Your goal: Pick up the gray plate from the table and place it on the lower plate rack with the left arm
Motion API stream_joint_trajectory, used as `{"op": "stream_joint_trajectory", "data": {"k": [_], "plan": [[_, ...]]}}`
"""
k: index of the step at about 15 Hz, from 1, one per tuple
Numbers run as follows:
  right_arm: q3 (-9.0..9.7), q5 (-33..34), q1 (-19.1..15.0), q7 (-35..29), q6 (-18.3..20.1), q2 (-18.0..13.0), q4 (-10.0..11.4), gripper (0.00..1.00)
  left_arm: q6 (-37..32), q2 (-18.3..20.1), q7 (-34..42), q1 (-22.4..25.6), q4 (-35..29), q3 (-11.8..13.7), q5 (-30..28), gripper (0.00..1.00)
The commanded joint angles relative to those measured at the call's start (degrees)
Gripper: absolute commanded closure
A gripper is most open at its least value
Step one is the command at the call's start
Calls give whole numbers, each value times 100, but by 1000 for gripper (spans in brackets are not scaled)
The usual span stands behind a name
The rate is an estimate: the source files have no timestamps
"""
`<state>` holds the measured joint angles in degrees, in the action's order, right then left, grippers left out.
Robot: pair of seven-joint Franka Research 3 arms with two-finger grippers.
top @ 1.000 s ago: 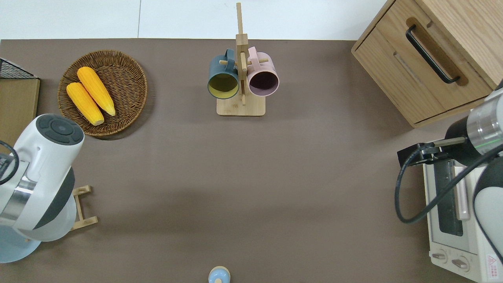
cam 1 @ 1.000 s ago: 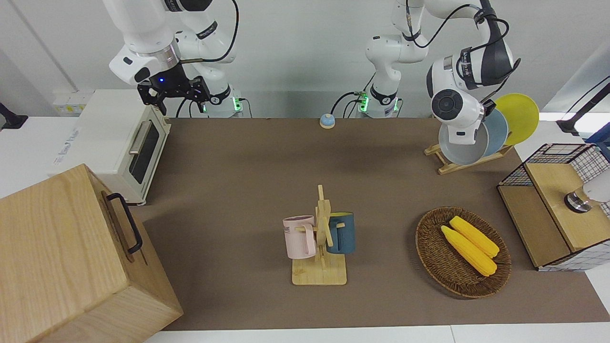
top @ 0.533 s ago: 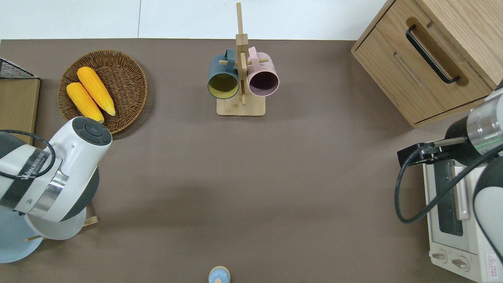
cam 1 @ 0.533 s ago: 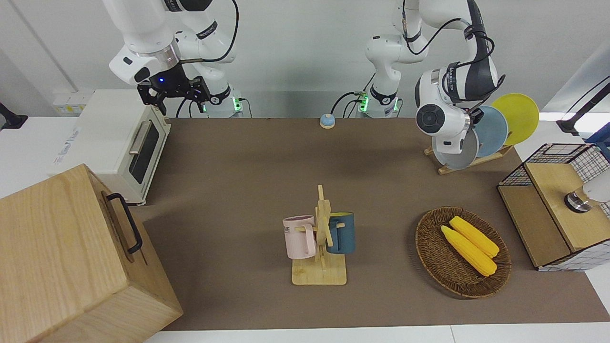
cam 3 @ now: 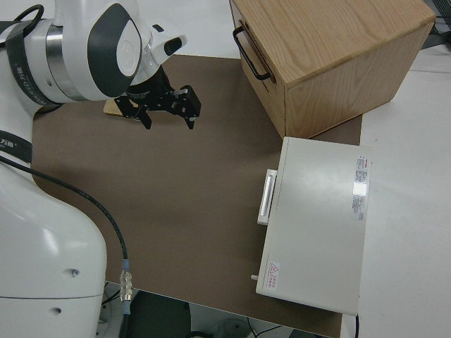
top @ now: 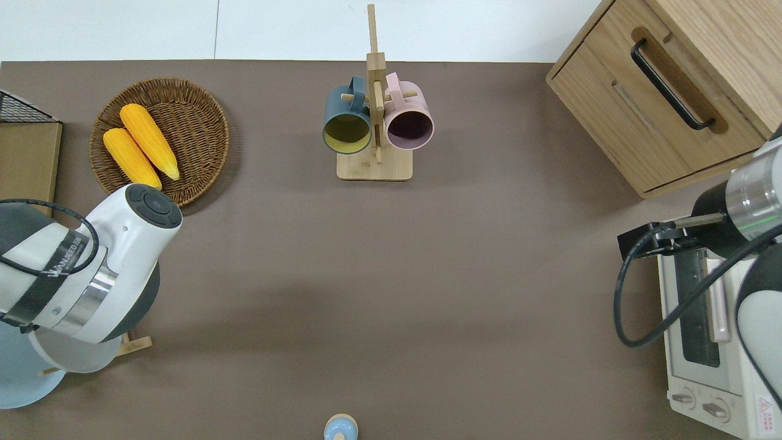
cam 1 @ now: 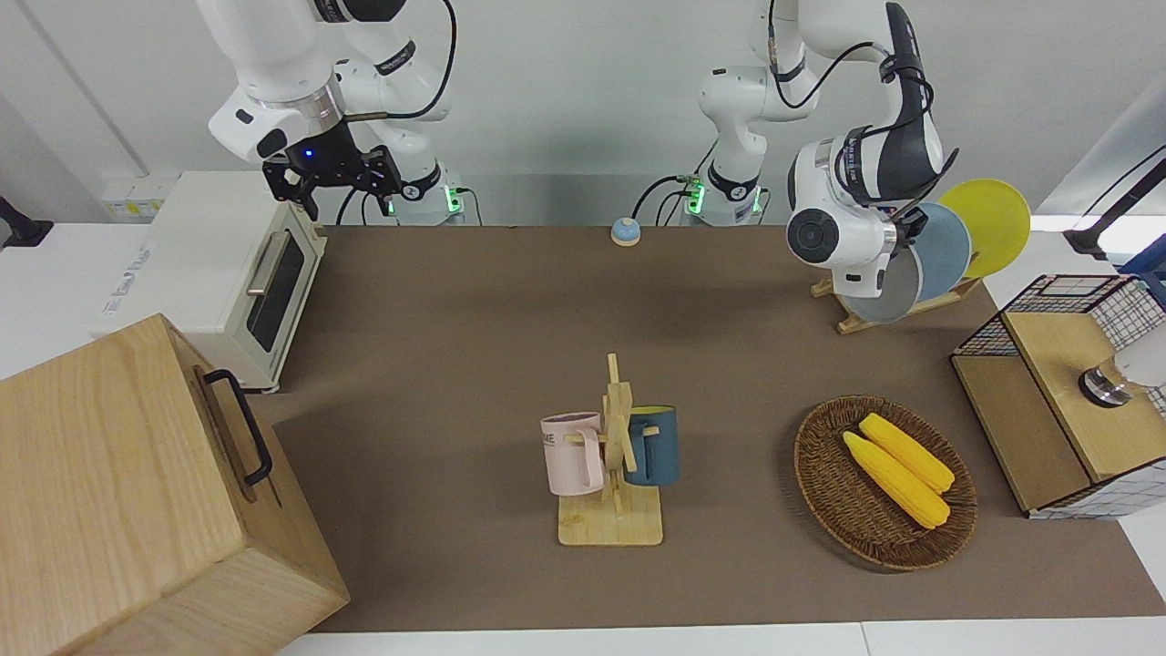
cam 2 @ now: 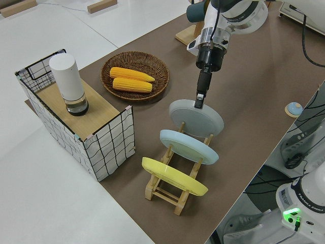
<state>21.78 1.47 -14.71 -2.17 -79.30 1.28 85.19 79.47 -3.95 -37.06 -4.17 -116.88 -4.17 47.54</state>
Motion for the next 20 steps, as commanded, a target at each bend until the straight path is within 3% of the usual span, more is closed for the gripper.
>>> {"op": "stream_joint_trajectory", "data": {"k": [1,5,8,11,13,16,20], "plan": [[134,38,-147,-73,82,-14,-55,17,-89,-18,-143,-66,-89,4,115,1000],[134,38,-147,-73,82,-14,-55,17,-28,-98,-144,-84,-195,-4,36,1000],[134,38,-147,-73,82,-14,-55,17,69,-98,-152,-84,-186,-4,-281,786],[134,38,-147,-73,82,-14,-55,17,78,-80,14,-84,-177,-4,-307,103],[134,38,-147,-73,82,-14,-55,17,78,-71,173,-84,-108,-4,-386,11],[134,38,-147,-73,82,-14,-55,17,287,-19,138,-75,103,-4,-991,5],[134,38,-147,-73,82,-14,-55,17,797,218,76,-31,647,22,-2746,5]]}}
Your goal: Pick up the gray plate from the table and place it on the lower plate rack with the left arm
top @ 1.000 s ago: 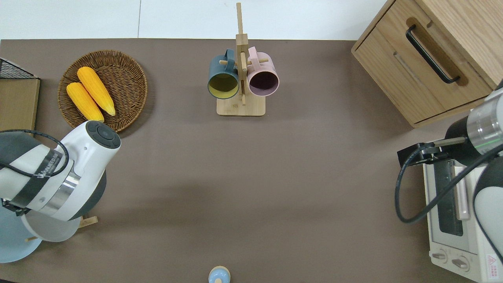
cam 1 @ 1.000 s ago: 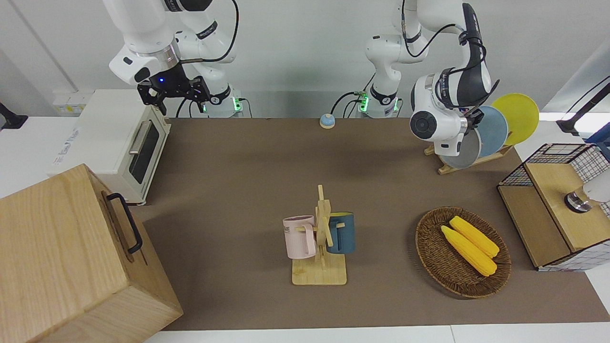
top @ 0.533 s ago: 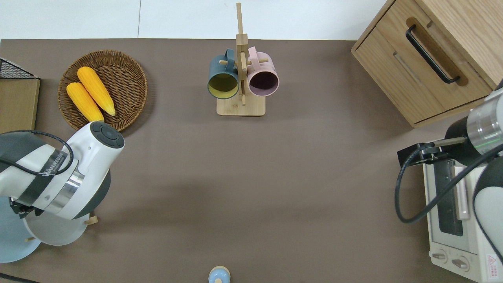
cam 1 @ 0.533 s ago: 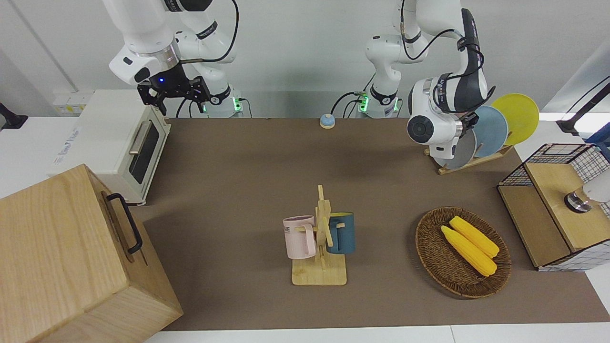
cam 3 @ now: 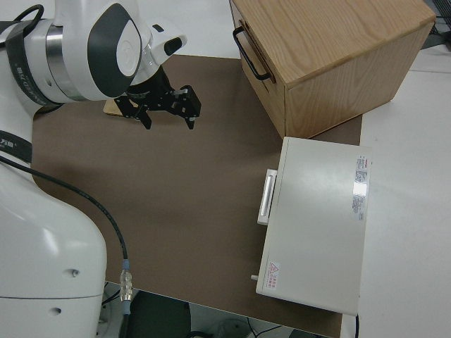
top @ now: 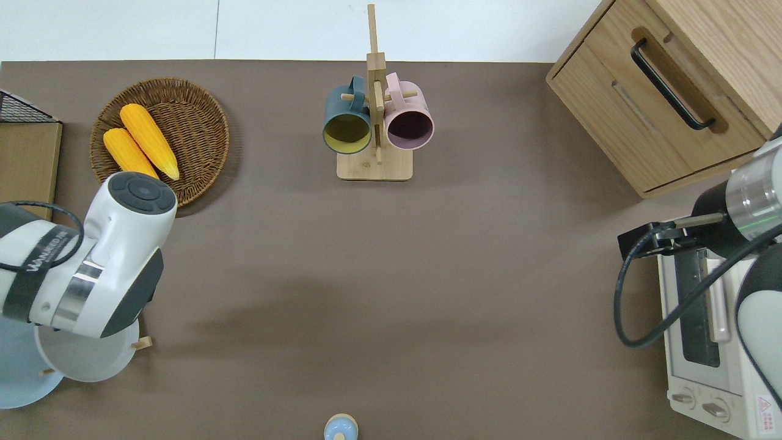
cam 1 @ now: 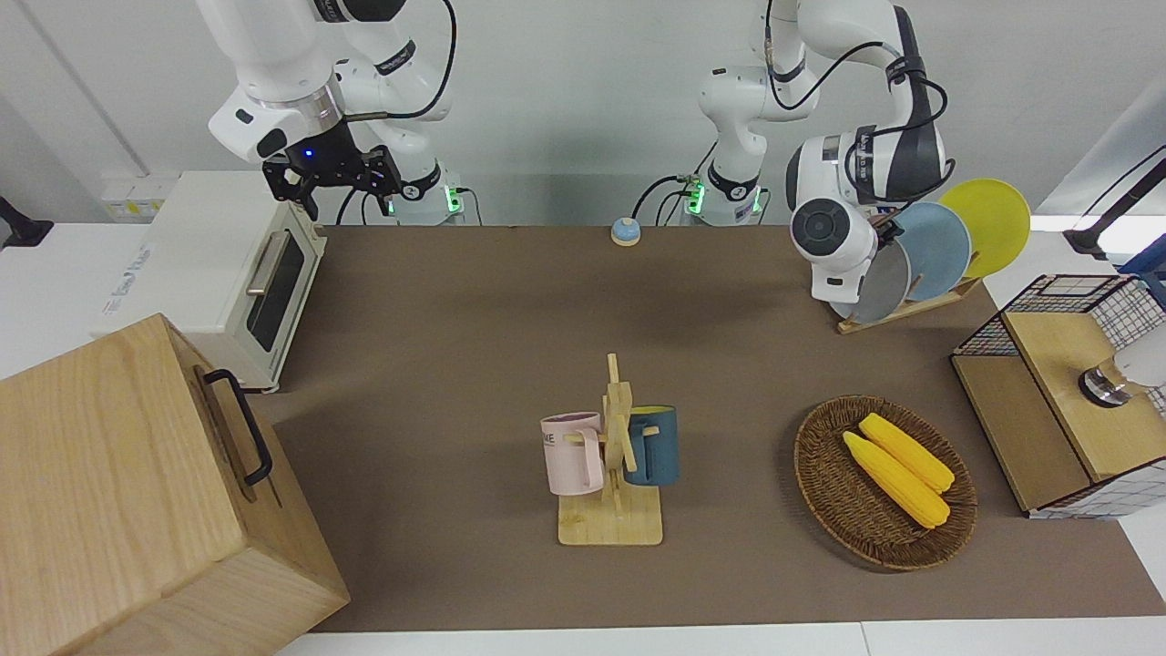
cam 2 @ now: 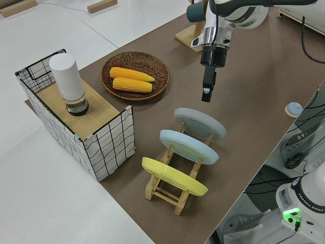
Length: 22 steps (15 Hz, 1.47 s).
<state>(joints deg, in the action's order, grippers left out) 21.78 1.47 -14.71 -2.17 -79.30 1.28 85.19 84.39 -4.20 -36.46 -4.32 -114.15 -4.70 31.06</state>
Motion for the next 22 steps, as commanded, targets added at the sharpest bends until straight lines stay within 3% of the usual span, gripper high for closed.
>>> {"op": "stream_joint_trajectory", "data": {"k": [1,5,9,13,18,22], "plan": [[134,38,-147,-73,82,-14,-55,17,323,270,33,-17,524,109,-1406,5],[134,38,-147,-73,82,-14,-55,17,289,367,86,-52,946,101,-1725,7],[134,38,-147,-73,82,-14,-55,17,218,455,454,1,1754,223,-2490,5],[134,38,-147,-73,82,-14,-55,17,192,542,1542,-8,2185,635,-2754,7],[134,38,-147,-73,82,-14,-55,17,-238,631,4002,-17,2502,1549,-3474,0],[134,38,-147,-73,82,-14,-55,17,-353,674,4288,-25,2547,1612,-3501,0]]}}
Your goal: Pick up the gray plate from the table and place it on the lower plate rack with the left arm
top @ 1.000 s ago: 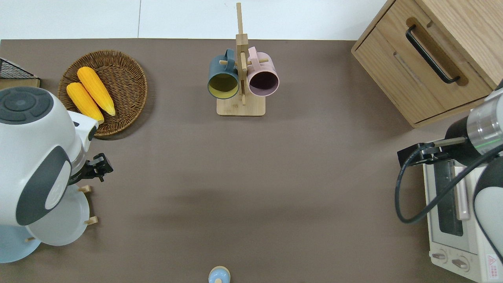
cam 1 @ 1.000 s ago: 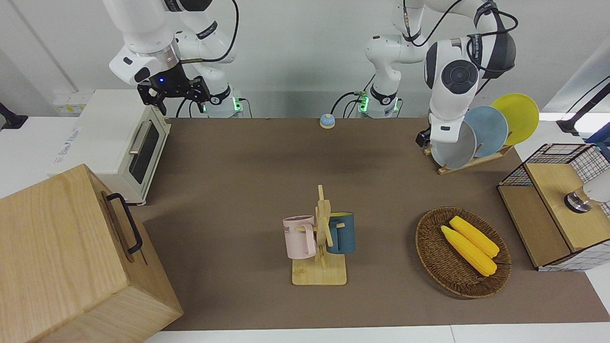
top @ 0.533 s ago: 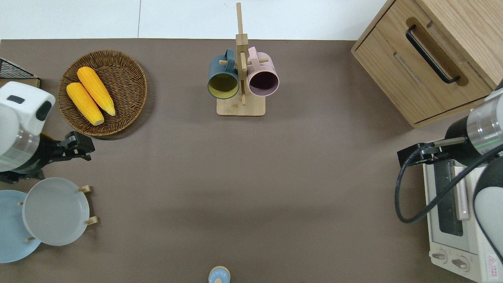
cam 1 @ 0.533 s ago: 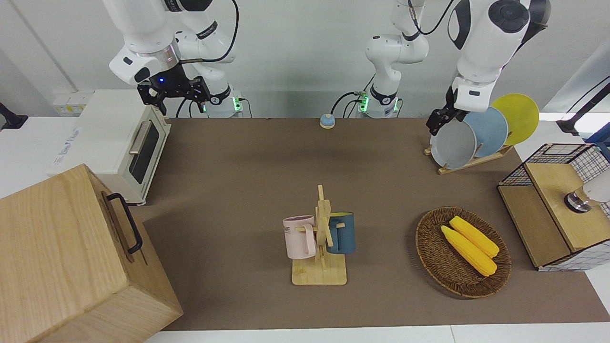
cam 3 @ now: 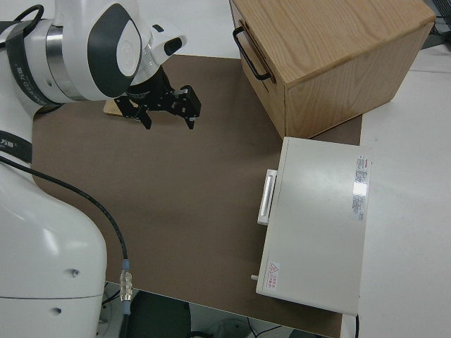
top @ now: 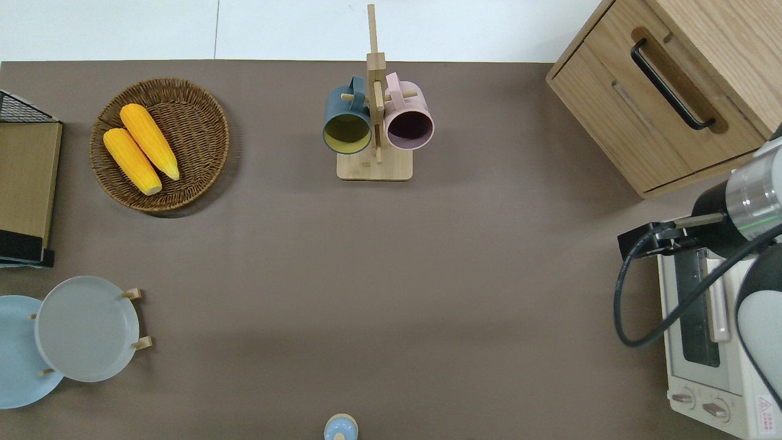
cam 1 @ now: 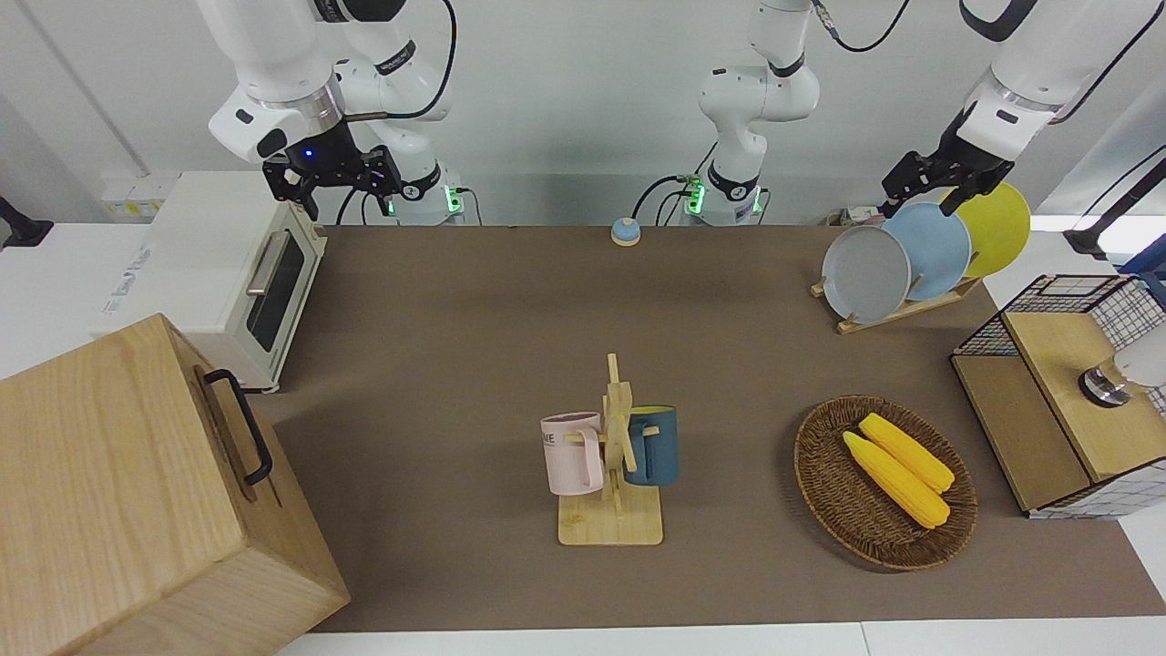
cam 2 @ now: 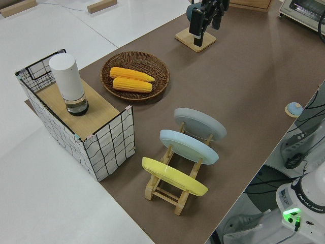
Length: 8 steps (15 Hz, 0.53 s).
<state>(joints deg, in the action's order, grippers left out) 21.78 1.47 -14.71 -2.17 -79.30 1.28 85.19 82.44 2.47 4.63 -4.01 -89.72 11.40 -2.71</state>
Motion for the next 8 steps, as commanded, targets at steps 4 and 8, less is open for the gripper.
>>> {"op": "stream_joint_trajectory", "data": {"k": [4,8], "plan": [[134,38,-147,-73,82,-14,-55,17,-70,8,100,-91,86,-94,-2,0],[134,38,-147,-73,82,-14,-55,17,-52,25,91,-83,86,-23,95,0]]}}
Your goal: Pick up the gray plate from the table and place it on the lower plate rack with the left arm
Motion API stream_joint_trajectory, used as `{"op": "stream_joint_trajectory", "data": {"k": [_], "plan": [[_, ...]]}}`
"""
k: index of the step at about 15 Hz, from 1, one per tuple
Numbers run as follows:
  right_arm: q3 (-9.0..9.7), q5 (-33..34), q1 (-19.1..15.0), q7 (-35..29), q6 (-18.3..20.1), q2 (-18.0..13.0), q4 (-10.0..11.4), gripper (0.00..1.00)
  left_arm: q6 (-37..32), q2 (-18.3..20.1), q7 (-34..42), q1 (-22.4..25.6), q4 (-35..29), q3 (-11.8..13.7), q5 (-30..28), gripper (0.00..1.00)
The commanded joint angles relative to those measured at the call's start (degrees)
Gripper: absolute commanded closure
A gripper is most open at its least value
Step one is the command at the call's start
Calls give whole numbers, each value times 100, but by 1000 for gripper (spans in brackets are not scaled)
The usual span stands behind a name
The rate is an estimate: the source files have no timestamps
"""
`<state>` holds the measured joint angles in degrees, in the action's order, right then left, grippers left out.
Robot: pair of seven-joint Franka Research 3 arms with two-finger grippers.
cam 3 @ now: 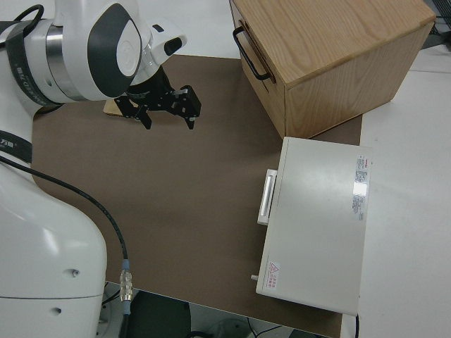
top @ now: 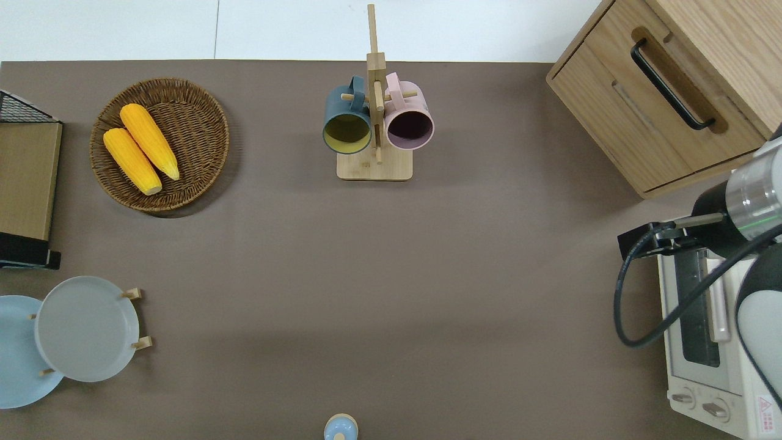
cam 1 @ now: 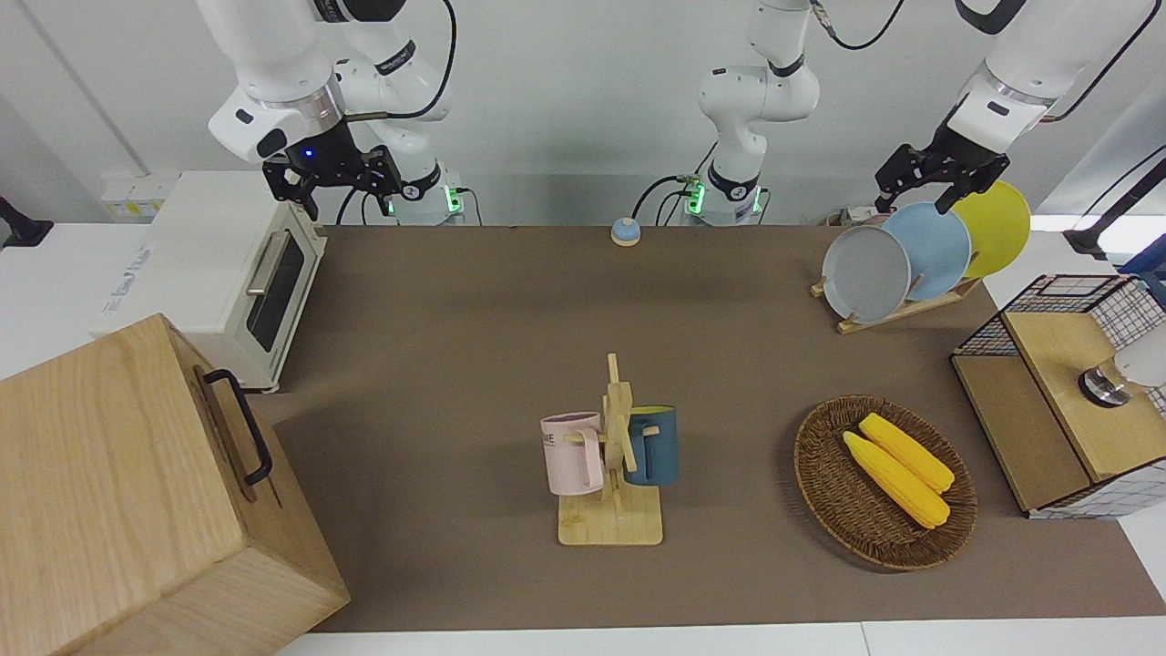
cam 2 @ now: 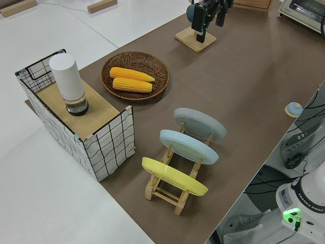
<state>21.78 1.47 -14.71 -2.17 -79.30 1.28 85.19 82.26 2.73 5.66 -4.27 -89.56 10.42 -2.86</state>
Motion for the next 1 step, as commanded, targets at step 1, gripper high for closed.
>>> {"op": "stream_joint_trajectory", "data": {"k": [1], "plan": [[134,38,-147,-73,82,-14,-55,17,-35,-1,-30,-56,61,74,101,0]]}}
